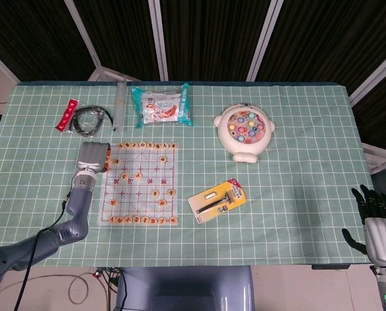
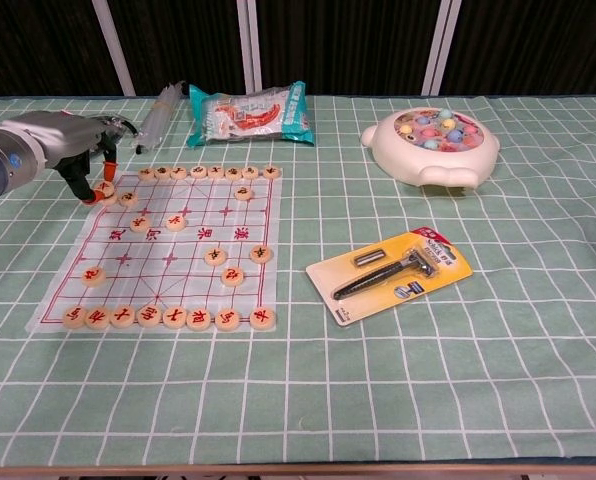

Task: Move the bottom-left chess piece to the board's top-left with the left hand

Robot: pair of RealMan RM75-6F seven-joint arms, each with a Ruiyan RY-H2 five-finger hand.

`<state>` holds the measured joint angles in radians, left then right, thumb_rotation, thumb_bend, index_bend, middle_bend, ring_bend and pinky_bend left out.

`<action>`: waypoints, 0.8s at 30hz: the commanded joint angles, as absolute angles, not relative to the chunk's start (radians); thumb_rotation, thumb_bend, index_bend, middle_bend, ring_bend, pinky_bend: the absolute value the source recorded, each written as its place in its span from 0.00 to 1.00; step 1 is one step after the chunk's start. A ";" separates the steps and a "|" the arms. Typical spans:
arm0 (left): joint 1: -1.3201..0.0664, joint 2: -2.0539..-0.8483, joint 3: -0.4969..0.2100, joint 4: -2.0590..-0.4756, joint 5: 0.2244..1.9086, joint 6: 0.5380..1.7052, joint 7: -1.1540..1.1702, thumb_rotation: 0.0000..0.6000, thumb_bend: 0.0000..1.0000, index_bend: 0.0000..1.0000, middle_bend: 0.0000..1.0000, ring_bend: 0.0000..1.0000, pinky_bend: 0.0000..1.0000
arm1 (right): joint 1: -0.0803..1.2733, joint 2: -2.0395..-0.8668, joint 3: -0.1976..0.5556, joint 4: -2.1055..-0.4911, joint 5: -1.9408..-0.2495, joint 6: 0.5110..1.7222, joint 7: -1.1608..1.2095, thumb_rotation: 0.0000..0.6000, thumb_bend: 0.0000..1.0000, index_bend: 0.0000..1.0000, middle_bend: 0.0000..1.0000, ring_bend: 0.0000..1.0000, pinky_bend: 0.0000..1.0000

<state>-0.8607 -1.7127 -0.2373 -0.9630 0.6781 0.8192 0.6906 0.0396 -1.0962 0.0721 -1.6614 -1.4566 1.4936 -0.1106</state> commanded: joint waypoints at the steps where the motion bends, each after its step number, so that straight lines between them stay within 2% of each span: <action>1: -0.864 -1.715 -0.236 -0.961 0.676 0.819 0.694 1.00 0.31 0.48 1.00 0.95 1.00 | 0.039 -1.095 0.071 -1.663 -1.457 1.494 -0.111 1.00 0.34 0.00 0.00 0.00 0.00; 14: -0.869 -1.719 -0.231 -0.955 0.664 0.814 0.703 1.00 0.30 0.47 1.00 0.95 1.00 | 0.039 -1.100 0.076 -1.663 -1.453 1.498 -0.114 1.00 0.34 0.00 0.00 0.00 0.00; 20: -0.870 -1.720 -0.230 -0.957 0.653 0.812 0.706 1.00 0.25 0.36 1.00 0.94 1.00 | 0.038 -1.100 0.074 -1.663 -1.457 1.500 -0.116 1.00 0.34 0.00 0.00 0.00 0.00; 24: -0.871 -1.723 -0.229 -0.955 0.656 0.818 0.706 1.00 0.23 0.33 0.99 0.94 1.00 | 0.038 -1.100 0.073 -1.663 -1.458 1.501 -0.117 1.00 0.34 0.00 0.00 0.00 0.00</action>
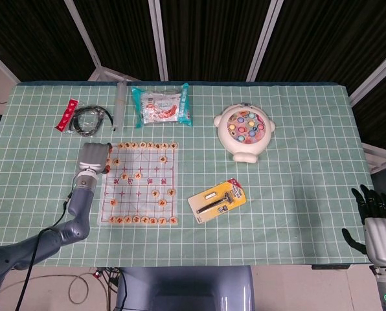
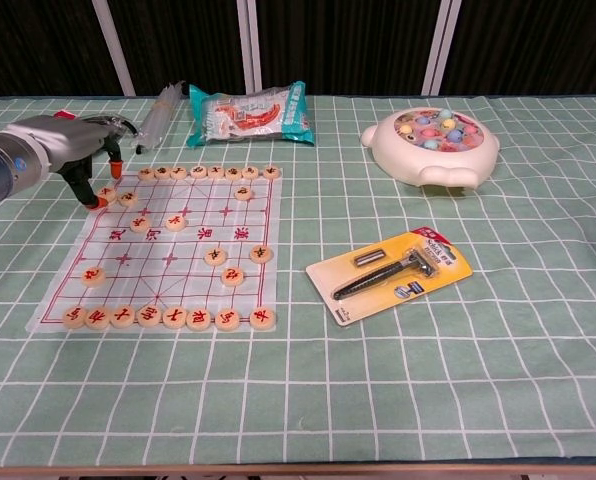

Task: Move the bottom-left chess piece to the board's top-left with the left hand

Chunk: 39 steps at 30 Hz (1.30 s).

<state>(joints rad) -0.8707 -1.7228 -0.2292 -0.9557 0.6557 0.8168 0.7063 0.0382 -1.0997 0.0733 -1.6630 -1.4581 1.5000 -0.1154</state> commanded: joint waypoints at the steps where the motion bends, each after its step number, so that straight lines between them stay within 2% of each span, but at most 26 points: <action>1: -0.871 -1.723 -0.229 -0.956 0.656 0.818 0.706 1.00 0.23 0.33 0.99 0.94 1.00 | 0.038 -1.099 0.074 -1.663 -1.458 1.501 -0.118 1.00 0.34 0.00 0.00 0.00 0.00; 7: -0.864 -1.698 -0.236 -0.991 0.659 0.838 0.694 1.00 0.23 0.33 0.99 0.94 1.00 | 0.037 -1.099 0.073 -1.663 -1.458 1.500 -0.116 1.00 0.34 0.00 0.00 0.00 0.00; 11: -0.838 -1.643 -0.247 -1.078 0.681 0.888 0.660 1.00 0.22 0.32 0.99 0.93 1.00 | 0.038 -1.098 0.071 -1.663 -1.461 1.500 -0.117 1.00 0.34 0.00 0.00 0.00 0.00; 13: -0.816 -1.603 -0.253 -1.147 0.701 0.922 0.629 1.00 0.22 0.31 0.96 0.91 0.99 | 0.038 -1.097 0.070 -1.660 -1.466 1.500 -0.116 1.00 0.34 0.00 0.00 0.00 0.00; 14: -0.805 -1.586 -0.257 -1.177 0.711 0.940 0.614 1.00 0.22 0.28 0.92 0.87 0.97 | 0.038 -1.097 0.069 -1.658 -1.469 1.501 -0.116 1.00 0.34 0.00 0.00 0.00 0.00; 16: -0.771 -1.537 -0.258 -1.265 0.750 0.988 0.572 1.00 0.22 0.23 0.82 0.78 0.90 | 0.039 -1.097 0.067 -1.653 -1.477 1.503 -0.119 1.00 0.34 0.00 0.00 0.00 0.00; 19: -0.708 -1.464 -0.247 -1.399 0.831 1.075 0.503 1.00 0.22 0.12 0.61 0.62 0.75 | 0.039 -1.098 0.064 -1.648 -1.485 1.505 -0.121 1.00 0.34 0.00 0.00 0.00 0.00; 22: -0.637 -1.399 -0.217 -1.518 0.928 1.174 0.443 1.00 0.21 0.03 0.37 0.45 0.57 | 0.040 -1.097 0.061 -1.645 -1.493 1.505 -0.124 1.00 0.34 0.00 0.00 0.00 0.00; 23: -0.599 -1.373 -0.193 -1.567 0.979 1.225 0.421 1.00 0.21 0.00 0.26 0.36 0.48 | 0.041 -1.097 0.059 -1.641 -1.500 1.507 -0.130 1.00 0.34 0.00 0.00 0.00 0.00; 26: -0.532 -1.322 -0.134 -1.645 1.078 1.306 0.389 1.00 0.18 0.00 0.05 0.13 0.28 | 0.041 -1.098 0.055 -1.633 -1.518 1.515 -0.146 1.00 0.34 0.00 0.00 0.00 0.00; 28: -0.487 -1.290 -0.092 -1.685 1.145 1.361 0.370 1.00 0.15 0.00 0.00 0.04 0.18 | 0.041 -1.099 0.052 -1.624 -1.530 1.521 -0.162 1.00 0.34 0.00 0.00 0.00 0.00; 30: -0.433 -1.257 -0.041 -1.720 1.230 1.434 0.364 1.00 0.10 0.00 0.00 0.00 0.09 | 0.042 -1.101 0.050 -1.617 -1.547 1.531 -0.174 1.00 0.34 0.00 0.00 0.00 0.00; 35: -0.318 -1.212 0.059 -1.767 1.384 1.577 0.342 1.00 0.06 0.00 0.00 0.00 0.03 | 0.041 -1.110 0.050 -1.587 -1.591 1.568 -0.181 1.00 0.34 0.00 0.00 0.00 0.00; 39: -0.251 -1.222 0.095 -1.734 1.442 1.639 0.326 1.00 0.06 0.00 0.00 0.00 0.02 | 0.039 -1.115 0.046 -1.579 -1.600 1.574 -0.177 1.00 0.34 0.00 0.00 0.00 0.00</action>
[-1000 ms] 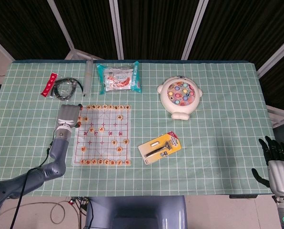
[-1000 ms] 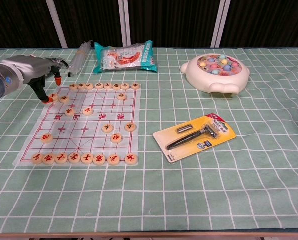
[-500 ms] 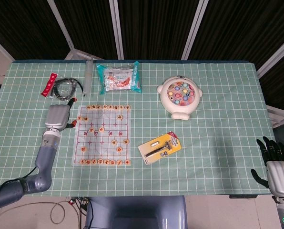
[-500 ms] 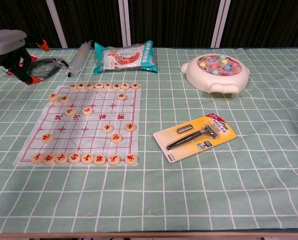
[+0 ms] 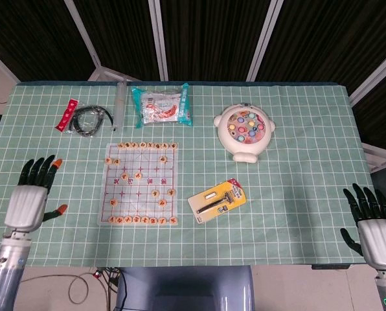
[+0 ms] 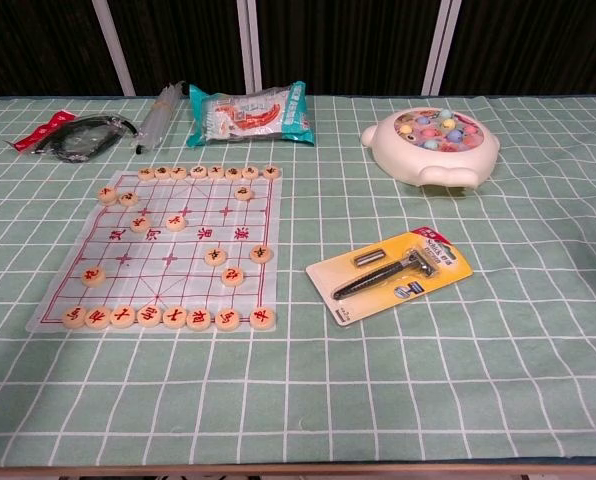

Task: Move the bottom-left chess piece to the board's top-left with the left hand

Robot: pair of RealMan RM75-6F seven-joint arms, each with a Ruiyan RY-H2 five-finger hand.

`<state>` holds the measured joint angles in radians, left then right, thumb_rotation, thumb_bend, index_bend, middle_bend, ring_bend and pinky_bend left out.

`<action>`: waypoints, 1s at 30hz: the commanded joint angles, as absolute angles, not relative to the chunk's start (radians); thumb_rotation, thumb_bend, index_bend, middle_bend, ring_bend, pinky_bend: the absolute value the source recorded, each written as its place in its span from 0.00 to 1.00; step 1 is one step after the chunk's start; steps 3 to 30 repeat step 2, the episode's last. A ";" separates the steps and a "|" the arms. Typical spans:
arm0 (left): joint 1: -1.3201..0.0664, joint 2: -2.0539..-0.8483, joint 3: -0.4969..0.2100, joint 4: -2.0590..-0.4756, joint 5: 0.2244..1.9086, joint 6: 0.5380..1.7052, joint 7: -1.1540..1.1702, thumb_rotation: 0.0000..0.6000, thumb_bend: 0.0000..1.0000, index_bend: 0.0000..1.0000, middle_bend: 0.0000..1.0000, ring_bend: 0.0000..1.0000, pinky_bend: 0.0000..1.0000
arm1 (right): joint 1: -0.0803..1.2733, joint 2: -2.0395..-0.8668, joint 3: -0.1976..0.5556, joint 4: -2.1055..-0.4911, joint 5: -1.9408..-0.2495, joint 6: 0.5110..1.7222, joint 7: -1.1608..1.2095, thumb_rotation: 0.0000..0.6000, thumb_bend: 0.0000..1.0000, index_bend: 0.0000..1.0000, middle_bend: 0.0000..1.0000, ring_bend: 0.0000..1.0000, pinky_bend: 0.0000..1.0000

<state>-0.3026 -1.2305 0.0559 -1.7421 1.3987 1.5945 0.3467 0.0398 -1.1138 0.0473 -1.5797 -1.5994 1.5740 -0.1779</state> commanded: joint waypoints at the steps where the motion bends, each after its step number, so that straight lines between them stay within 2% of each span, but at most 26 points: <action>1: -0.241 -1.226 0.099 -1.722 1.446 1.639 0.323 1.00 0.06 0.00 0.00 0.00 0.01 | 0.039 -1.115 0.046 -1.578 -1.600 1.574 -0.176 1.00 0.34 0.00 0.00 0.00 0.00; 30: -0.235 -1.231 0.100 -1.712 1.446 1.635 0.318 1.00 0.06 0.00 0.00 0.00 0.01 | 0.039 -1.116 0.046 -1.578 -1.600 1.573 -0.177 1.00 0.34 0.00 0.00 0.00 0.00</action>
